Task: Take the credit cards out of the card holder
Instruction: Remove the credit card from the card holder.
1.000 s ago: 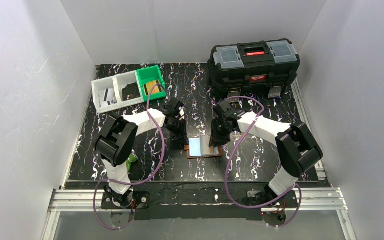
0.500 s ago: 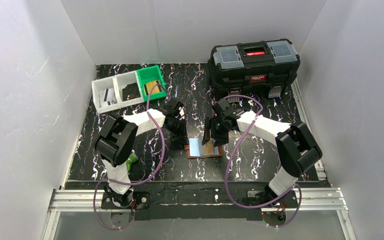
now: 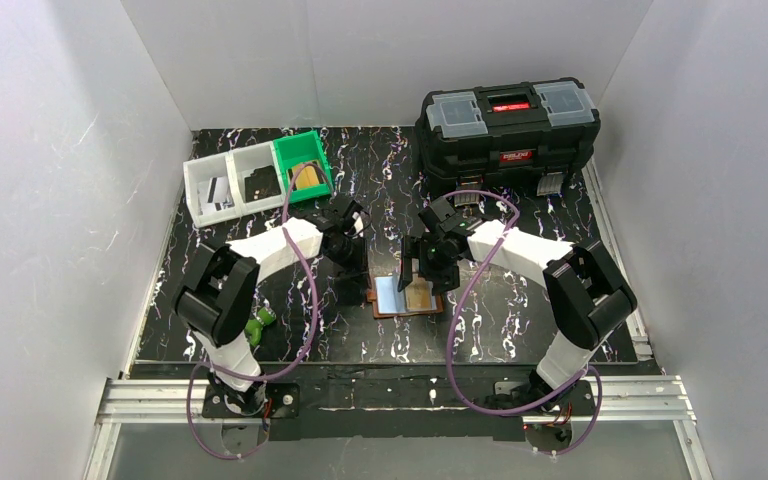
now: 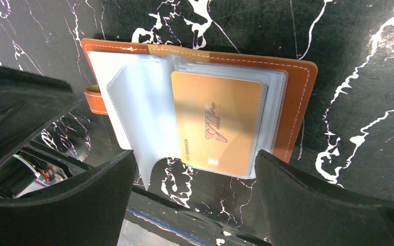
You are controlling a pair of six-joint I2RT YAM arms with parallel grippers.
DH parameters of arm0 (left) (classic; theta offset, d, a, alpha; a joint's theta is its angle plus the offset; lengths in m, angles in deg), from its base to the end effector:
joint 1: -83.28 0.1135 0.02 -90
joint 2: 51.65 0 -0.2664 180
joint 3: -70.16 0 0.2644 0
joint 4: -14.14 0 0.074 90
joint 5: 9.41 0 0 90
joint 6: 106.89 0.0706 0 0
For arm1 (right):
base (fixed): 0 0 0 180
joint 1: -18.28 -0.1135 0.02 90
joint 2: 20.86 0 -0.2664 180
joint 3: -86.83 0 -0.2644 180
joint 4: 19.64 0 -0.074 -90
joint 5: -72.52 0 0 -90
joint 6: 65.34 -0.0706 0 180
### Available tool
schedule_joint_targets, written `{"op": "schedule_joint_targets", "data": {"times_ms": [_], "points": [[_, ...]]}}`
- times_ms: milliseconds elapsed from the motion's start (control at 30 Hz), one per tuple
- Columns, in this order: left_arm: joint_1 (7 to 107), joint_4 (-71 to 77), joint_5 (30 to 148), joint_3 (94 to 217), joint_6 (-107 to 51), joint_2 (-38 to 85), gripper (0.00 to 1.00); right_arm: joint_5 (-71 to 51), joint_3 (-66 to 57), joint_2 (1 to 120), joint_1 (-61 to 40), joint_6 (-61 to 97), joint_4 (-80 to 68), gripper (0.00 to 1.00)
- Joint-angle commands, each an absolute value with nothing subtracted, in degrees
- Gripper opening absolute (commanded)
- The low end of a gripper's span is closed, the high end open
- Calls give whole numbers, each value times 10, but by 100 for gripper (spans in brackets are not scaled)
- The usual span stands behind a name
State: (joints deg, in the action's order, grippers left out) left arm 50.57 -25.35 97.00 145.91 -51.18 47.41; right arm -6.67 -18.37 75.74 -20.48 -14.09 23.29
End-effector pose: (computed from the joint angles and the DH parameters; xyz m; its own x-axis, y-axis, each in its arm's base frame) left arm 0.3002 -0.2165 0.1459 -0.9716 -0.0183 -0.2361 0.0964 0.8800 -0.4651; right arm 0.2703 0.2340 0.1503 -0.9739 0.0065 -0.2268 -0.0869 0.9126 0.3995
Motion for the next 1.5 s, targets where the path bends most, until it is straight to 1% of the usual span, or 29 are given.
{"op": "schedule_joint_targets", "data": {"times_ms": [0, 100, 167, 367, 567, 733, 867, 967, 1233, 1367, 1467], "points": [[506, -309, 943, 1488, -492, 407, 19, -72, -158, 760, -210, -131, 242, 94], [506, -317, 957, 1504, -491, 390, 26, -71, -154, 765, -211, -127, 244, 96], [506, -316, 977, 1514, -496, 386, 28, -70, -152, 767, -212, -126, 243, 98], [506, -285, 1028, 1525, -523, 402, 29, -53, -163, 751, -213, -126, 220, 98], [506, -222, 1092, 1525, -576, 425, 30, -44, -181, 727, -212, -143, 192, 98], [506, -194, 1110, 1538, -611, 450, 30, -28, -193, 721, -212, -150, 171, 98], [506, -195, 1103, 1558, -616, 473, 30, -17, -209, 713, -212, -162, 151, 83], [506, -194, 1105, 1563, -621, 490, 30, -28, -219, 703, -211, -168, 152, 74], [498, -149, 1139, 1524, -630, 520, 28, -84, -248, 675, -177, -170, 180, 45], [486, -129, 1145, 1504, -632, 531, 28, -92, -234, 698, -176, -163, 193, 34], [483, -103, 1156, 1484, -640, 539, 28, -101, -226, 717, -176, -162, 202, 28]]}}
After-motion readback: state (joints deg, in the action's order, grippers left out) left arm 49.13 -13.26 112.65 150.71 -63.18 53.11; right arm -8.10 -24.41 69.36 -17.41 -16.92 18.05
